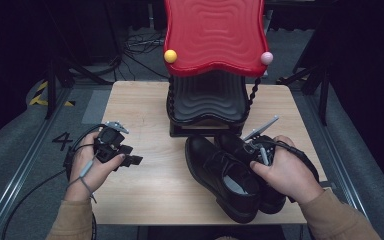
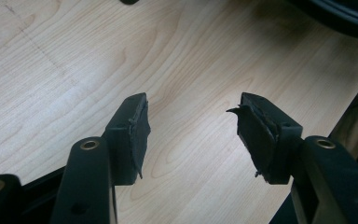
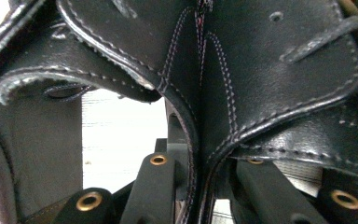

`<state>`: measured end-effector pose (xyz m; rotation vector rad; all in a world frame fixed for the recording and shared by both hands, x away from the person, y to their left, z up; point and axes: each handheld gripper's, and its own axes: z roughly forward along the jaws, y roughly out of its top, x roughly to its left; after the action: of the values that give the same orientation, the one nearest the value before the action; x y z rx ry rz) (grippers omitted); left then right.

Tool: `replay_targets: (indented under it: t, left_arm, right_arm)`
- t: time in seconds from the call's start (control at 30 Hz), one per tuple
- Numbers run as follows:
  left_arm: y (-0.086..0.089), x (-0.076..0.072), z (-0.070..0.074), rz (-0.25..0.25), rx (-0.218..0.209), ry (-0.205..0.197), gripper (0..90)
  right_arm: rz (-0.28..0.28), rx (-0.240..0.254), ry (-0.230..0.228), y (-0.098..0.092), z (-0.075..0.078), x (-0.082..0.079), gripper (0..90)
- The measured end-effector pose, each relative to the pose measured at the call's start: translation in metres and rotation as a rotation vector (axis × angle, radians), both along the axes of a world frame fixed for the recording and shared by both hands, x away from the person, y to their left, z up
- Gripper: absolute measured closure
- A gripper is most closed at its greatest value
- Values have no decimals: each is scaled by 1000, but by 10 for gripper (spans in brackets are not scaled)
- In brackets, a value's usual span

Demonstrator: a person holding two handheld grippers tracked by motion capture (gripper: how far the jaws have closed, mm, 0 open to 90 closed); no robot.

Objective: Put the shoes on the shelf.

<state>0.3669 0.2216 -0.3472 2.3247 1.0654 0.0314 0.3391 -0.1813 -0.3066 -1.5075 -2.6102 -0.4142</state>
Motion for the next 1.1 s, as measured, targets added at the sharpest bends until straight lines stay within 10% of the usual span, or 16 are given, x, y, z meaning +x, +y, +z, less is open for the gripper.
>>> replay_targets:
  t: [0.5, 1.1]
  left_arm:
    - [3, -1, 0, 8, -1, 3, 439]
    - [15, -7, 0, 34, -14, 3, 440]
  right_arm:
    - [66, 77, -3, -4, 60, -13, 819]
    - [48, 115, -107, -9, 132, 0, 819]
